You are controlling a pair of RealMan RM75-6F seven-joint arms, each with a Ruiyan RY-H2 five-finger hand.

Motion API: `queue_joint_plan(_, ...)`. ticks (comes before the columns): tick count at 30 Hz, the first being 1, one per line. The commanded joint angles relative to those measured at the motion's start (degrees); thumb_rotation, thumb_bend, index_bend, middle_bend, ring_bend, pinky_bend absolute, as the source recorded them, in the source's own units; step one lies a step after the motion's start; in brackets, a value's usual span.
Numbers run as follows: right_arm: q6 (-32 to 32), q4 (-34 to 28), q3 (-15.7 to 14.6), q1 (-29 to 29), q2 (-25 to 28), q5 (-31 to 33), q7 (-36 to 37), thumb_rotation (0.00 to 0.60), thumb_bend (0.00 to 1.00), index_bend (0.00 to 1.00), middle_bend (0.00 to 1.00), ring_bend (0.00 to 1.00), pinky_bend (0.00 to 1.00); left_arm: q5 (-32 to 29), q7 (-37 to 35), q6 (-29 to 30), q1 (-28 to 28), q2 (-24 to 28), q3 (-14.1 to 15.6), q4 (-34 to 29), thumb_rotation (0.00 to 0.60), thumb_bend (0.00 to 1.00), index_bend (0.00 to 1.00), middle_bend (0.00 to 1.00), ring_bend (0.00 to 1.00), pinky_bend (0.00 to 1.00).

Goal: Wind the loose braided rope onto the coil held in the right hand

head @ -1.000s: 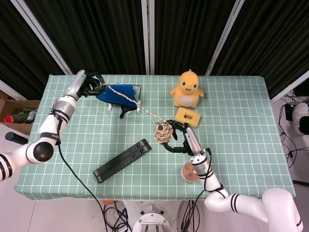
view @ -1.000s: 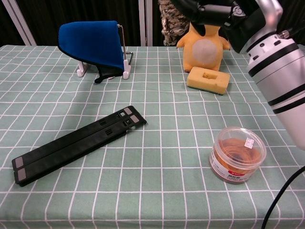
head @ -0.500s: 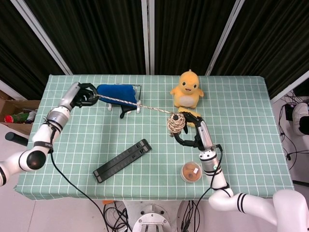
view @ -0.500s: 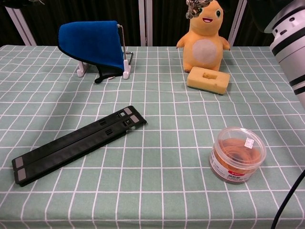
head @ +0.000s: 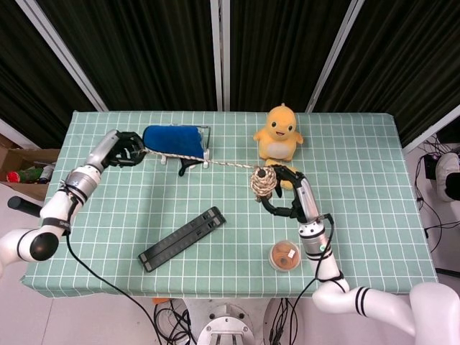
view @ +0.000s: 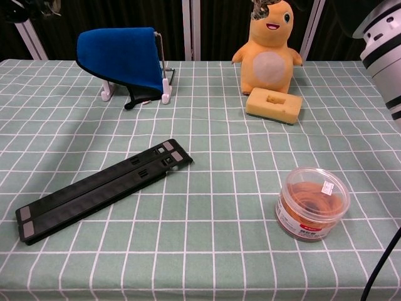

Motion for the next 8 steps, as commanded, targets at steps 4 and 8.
queue_joint_plan(4, 0.6, -1.1, 0.3, -0.2, 0.8, -0.7, -0.4, 0.6, 0.63, 0.97, 0.76, 0.68, 0.89, 10.2, -5.0, 1.4, 3.9, -2.0, -0.2, 4.6, 0.569, 0.31, 0.03, 0.17, 0.19, 0.38)
queue_joint_plan(8, 0.6, -1.7, 0.7, -0.2, 1.6, -0.8, -0.8, 0.6, 0.63, 0.97, 0.76, 0.68, 0.89, 12.6, -6.9, 3.6, 5.3, -3.1, 0.8, 6.8, 0.476, 0.3, 0.03, 0.16, 0.18, 0.37)
